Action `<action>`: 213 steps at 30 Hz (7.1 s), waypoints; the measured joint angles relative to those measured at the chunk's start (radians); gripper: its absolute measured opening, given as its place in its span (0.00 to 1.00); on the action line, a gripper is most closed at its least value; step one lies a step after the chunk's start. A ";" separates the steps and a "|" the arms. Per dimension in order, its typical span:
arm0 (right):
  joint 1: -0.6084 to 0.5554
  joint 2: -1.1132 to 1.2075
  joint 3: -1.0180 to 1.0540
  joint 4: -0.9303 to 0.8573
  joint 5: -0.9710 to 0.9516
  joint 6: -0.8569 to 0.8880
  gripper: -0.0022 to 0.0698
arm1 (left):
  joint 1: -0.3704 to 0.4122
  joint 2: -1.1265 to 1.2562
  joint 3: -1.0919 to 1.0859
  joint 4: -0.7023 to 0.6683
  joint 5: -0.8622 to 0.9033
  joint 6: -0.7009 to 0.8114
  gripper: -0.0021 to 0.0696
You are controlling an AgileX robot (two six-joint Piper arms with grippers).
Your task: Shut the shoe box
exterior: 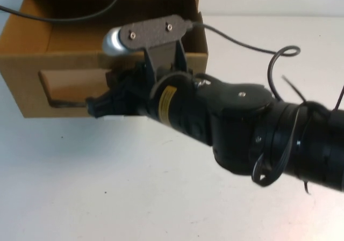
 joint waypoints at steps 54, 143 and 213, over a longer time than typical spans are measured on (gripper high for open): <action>-0.162 0.176 -0.255 -0.064 -0.158 0.029 0.01 | 0.000 0.000 0.000 -0.006 0.008 0.004 0.02; -0.313 0.436 -0.598 -0.290 -0.403 0.285 0.01 | 0.000 0.000 0.000 -0.012 0.010 0.007 0.02; -0.338 -0.511 0.469 -0.316 -0.533 0.378 0.01 | 0.006 -1.801 2.052 -0.275 -0.762 0.243 0.02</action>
